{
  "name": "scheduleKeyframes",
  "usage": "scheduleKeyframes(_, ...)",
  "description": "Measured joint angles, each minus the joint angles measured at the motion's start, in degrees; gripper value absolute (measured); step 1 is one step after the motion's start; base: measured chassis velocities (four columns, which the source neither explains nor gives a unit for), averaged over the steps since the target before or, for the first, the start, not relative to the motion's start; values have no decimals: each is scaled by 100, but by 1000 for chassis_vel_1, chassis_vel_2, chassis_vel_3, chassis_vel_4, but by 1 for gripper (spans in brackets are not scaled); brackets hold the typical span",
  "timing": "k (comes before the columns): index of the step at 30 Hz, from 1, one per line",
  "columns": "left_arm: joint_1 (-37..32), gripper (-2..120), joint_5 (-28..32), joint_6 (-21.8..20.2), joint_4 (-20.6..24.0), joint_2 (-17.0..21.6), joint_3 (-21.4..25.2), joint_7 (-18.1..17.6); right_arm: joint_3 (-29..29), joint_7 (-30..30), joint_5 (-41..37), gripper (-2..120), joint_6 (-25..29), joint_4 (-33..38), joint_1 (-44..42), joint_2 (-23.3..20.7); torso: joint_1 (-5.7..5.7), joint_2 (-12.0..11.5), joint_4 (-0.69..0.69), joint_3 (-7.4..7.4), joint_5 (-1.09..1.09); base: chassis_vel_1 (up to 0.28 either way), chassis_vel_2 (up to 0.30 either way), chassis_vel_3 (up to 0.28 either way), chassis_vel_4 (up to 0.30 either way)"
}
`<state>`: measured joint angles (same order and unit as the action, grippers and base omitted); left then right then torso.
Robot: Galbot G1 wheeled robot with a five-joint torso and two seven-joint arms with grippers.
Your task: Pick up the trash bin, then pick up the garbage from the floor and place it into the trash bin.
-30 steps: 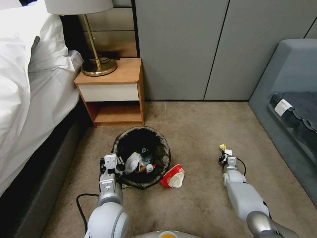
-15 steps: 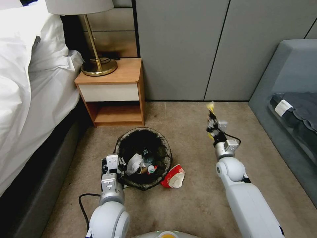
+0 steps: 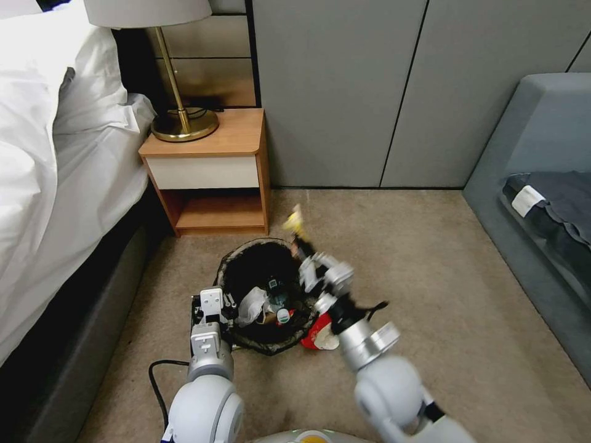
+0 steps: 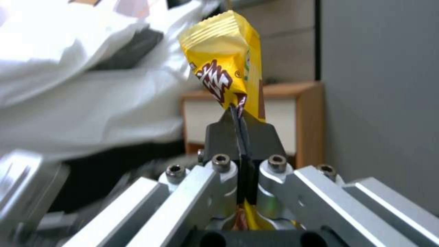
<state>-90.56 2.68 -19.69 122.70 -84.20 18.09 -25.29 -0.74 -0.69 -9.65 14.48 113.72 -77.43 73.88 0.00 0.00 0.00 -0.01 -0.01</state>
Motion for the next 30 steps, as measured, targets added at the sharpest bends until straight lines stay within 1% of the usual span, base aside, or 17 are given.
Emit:
scheduleKeyframes(1,0,0,0,0,0,0,0,0,0,0,0,0,0,0,0,0,0,0,0,0,0,0,0,0,0)
scheduleKeyframes(4,10,0,4,-7,0,9,0,0,-249,24,171,0,107,-309,-88,55,0,0,0,0,0,0,0,0,0)
scheduleKeyframes(7,11,0,8,-8,0,11,1,0,-318,36,205,0,142,-436,-104,86,0,0,0,0,0,0,0,0,0)
scheduleKeyframes(11,16,0,9,-9,0,3,-3,0,-320,44,227,0,167,-594,-61,114,0,0,1,0,-6,0,0,0,0)
scheduleKeyframes(15,4,0,-8,-8,-1,-36,-50,0,-325,61,223,0,168,-807,68,173,0,0,0,0,1,0,0,0,0)
scheduleKeyframes(21,-51,0,-59,11,-4,-59,-101,2,-320,118,215,0,194,-1238,219,263,0,0,0,0,-1,0,0,0,0)
scheduleKeyframes(26,-72,0,-63,17,21,-57,-109,2,-341,158,215,0,196,-1439,323,306,0,0,0,1,4,0,0,0,0)
scheduleKeyframes(30,-85,0,-73,27,33,-72,-124,4,-401,265,202,0,96,-1617,451,352,0,0,0,1,4,0,0,0,0)
